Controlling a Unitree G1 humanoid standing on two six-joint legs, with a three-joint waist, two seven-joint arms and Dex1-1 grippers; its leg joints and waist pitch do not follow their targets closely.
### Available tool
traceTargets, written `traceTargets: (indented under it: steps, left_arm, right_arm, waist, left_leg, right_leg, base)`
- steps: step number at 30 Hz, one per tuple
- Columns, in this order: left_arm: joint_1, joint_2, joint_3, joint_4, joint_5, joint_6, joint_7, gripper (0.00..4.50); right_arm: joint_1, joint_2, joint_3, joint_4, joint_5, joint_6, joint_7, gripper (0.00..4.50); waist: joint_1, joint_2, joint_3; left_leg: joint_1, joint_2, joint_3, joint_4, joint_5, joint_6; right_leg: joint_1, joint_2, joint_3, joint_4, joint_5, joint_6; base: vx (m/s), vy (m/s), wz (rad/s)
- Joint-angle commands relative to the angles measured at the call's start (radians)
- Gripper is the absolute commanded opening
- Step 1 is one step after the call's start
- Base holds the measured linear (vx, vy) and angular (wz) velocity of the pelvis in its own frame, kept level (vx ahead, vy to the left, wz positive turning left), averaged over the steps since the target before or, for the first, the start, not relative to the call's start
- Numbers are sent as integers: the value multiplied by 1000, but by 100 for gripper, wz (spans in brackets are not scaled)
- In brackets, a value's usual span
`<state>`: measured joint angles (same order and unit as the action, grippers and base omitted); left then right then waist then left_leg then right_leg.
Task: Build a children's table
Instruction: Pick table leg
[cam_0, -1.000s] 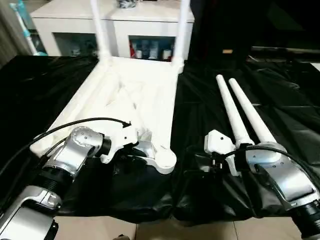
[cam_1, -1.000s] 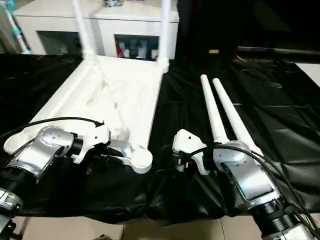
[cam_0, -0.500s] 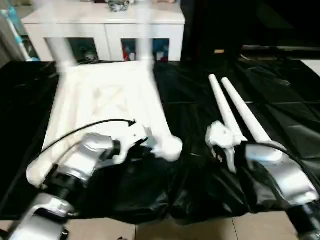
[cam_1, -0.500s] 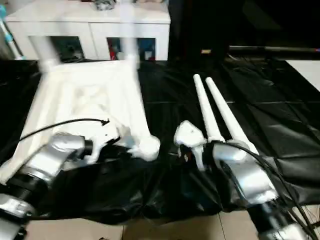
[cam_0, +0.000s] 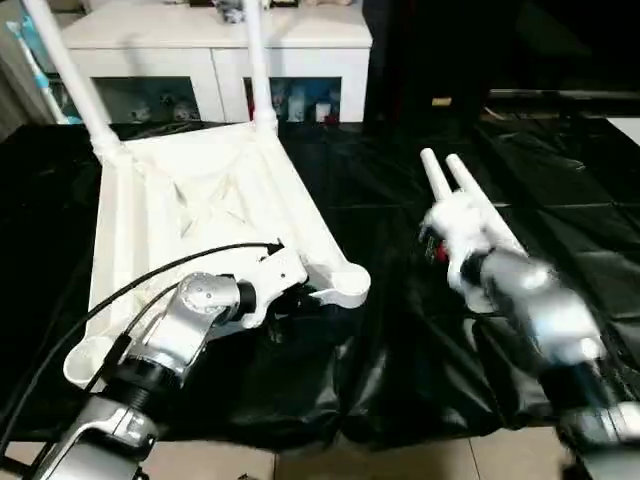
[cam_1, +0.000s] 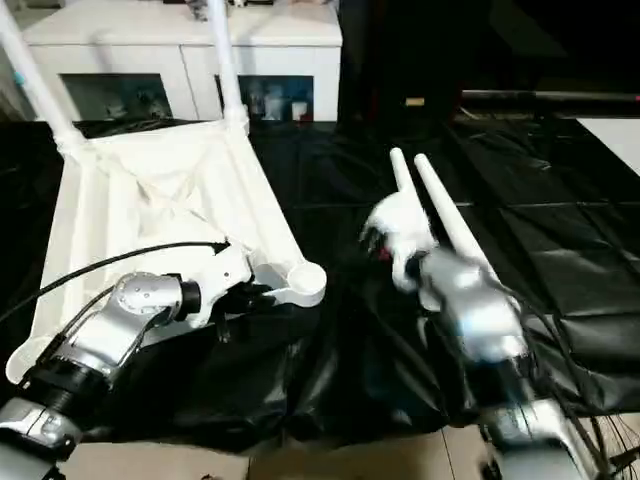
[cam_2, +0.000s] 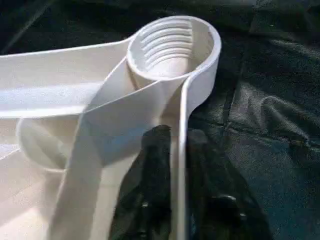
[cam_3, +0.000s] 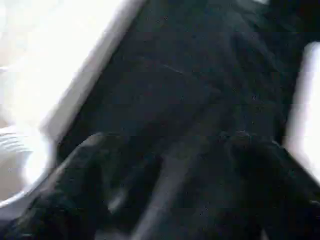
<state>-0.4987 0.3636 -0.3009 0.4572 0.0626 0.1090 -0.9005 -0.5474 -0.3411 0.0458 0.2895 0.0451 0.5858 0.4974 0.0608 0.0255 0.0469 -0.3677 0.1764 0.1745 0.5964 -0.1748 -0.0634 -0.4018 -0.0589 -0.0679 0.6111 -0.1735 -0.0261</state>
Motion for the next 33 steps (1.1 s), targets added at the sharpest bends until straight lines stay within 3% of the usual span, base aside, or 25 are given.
traceTargets:
  steps: [1, 2, 6, 8, 9, 14, 18, 23, 29, 33]
  left_arm:
    - [-1, 36, 45, -32, -10, -12, 16, 99]
    - [-1, 44, 53, -42, -16, -15, 13, 124]
    - [6, 78, 84, -111, -42, -9, -7, 152]
    - [14, 91, 97, -168, -67, -5, -32, 174]
    - [21, 98, 101, -212, -87, 9, -55, 174]
    - [44, 124, 81, -350, -145, 94, -132, 182]
    - [68, 144, 49, -478, -173, 176, -169, 182]
    - [69, 150, 45, -532, -191, 216, -173, 186]
    - [75, 168, 54, -592, -199, 270, -167, 186]
    - [75, 175, 54, -596, -200, 277, -159, 186]
  right_arm:
    - [-27, 0, -17, 44, -9, 37, -48, 412]
    - [-41, 2, -20, 66, -15, 37, -66, 435]
    - [-124, 10, -45, 199, -49, 52, -169, 449]
    - [-183, 7, -53, 283, -77, 117, -238, 450]
    - [-218, 6, -59, 331, -75, 163, -246, 450]
    - [-257, 5, -67, 413, -60, 208, -257, 450]
    - [-281, 6, -97, 512, -30, 224, -242, 450]
    - [-303, 2, -117, 593, -35, 222, -276, 403]
    - [-321, -3, -133, 651, -25, 209, -290, 352]
    - [-334, 0, -149, 676, -18, 195, -297, 319]
  waist:
    - [5, -5, -66]
    - [4, -6, -65]
    - [-2, -9, -65]
    - [-2, -9, -65]
    - [-1, -9, -64]
    - [9, -14, -65]
    - [8, -19, -60]
    - [4, -24, -56]
    - [2, -27, -58]
    - [3, -28, -57]
  left_leg:
    - [11, 44, -20, -65, -212, 24]
    - [11, 45, -21, -66, -213, 22]
    - [10, 41, -19, -64, -213, 11]
    - [13, 41, -18, -63, -198, 5]
    - [13, 42, -16, -64, -198, 6]
    - [10, 47, -11, -61, -165, 11]
    - [11, 46, -9, -62, -182, 8]
    - [10, 43, -11, -63, -213, -12]
    - [9, 43, -10, -62, -197, -10]
    - [9, 42, -10, -62, -213, -13]
  right_leg:
    - [53, -80, 50, -78, -238, -179]
    - [52, -80, 50, -76, -240, -181]
    - [53, -82, 49, -76, -274, -184]
    - [51, -80, 50, -72, -265, -193]
    - [49, -79, 51, -74, -263, -193]
    - [49, -81, 53, -62, -193, -210]
    - [49, -78, 52, -66, -224, -204]
    - [48, -79, 52, -72, -298, -178]
    - [48, -76, 51, -66, -256, -184]
    - [48, -76, 50, -69, -278, -178]
  base:
    - [0, 0, 0]
    - [0, 0, 0]
    - [0, 0, 0]
    - [0, 0, 0]
    - [0, 0, 0]
    - [0, 0, 0]
    - [0, 0, 0]
    - [0, 0, 0]
    - [0, 0, 0]
    - [0, 0, 0]
